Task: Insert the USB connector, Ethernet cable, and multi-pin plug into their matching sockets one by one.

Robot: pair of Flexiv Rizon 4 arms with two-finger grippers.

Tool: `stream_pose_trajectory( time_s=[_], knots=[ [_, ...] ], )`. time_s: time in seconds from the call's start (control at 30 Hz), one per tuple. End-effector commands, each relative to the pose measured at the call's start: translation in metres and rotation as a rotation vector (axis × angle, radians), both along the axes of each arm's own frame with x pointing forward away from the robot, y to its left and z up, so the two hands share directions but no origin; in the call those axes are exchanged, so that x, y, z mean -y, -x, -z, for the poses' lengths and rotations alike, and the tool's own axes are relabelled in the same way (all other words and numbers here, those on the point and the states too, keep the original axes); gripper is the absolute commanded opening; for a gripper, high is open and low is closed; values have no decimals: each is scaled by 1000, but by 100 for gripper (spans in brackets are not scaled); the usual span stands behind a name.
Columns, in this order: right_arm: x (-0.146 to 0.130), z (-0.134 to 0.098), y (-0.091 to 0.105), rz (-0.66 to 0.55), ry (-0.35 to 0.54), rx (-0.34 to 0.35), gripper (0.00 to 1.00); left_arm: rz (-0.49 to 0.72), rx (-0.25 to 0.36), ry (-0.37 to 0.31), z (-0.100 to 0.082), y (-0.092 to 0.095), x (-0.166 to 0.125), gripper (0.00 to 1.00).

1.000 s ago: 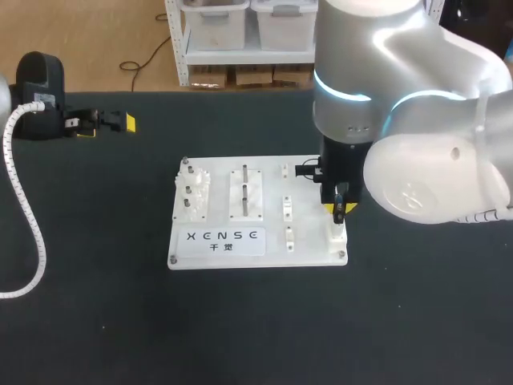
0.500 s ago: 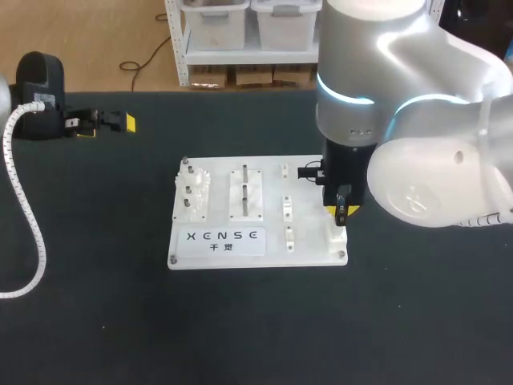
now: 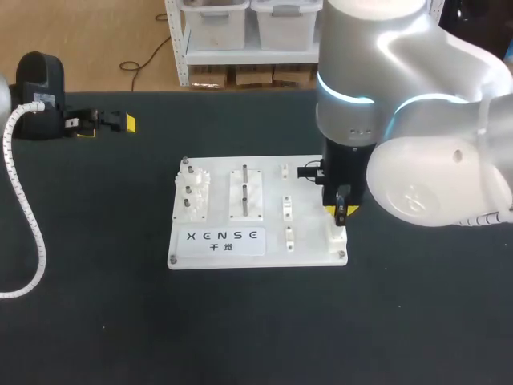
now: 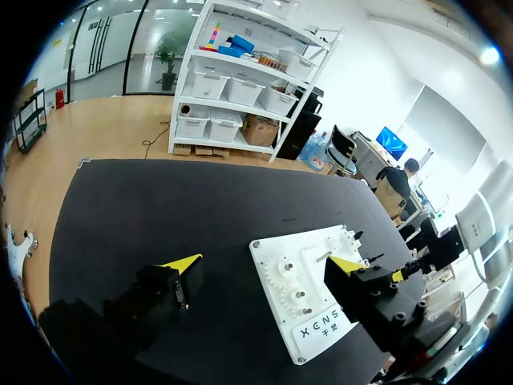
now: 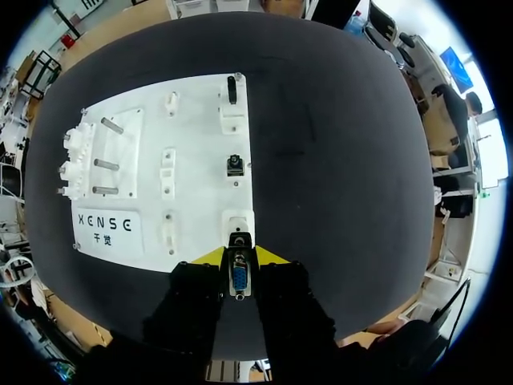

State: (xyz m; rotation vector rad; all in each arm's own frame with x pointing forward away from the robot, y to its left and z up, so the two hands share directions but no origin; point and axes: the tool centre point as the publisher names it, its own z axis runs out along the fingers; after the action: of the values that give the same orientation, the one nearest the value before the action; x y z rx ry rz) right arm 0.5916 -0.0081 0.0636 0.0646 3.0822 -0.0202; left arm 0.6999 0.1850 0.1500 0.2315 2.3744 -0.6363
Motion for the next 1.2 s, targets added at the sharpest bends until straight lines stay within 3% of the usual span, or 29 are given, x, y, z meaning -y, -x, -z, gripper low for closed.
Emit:
stream_pose_trajectory(
  time_s=[0.03,1.2],
  knots=[
    [2,5,3,-4,-18,18,0,0,0,0,0,0,0,100],
    [5,1,4,-3,-13,68,0,0,0,0,0,0,0,100]
  ],
)
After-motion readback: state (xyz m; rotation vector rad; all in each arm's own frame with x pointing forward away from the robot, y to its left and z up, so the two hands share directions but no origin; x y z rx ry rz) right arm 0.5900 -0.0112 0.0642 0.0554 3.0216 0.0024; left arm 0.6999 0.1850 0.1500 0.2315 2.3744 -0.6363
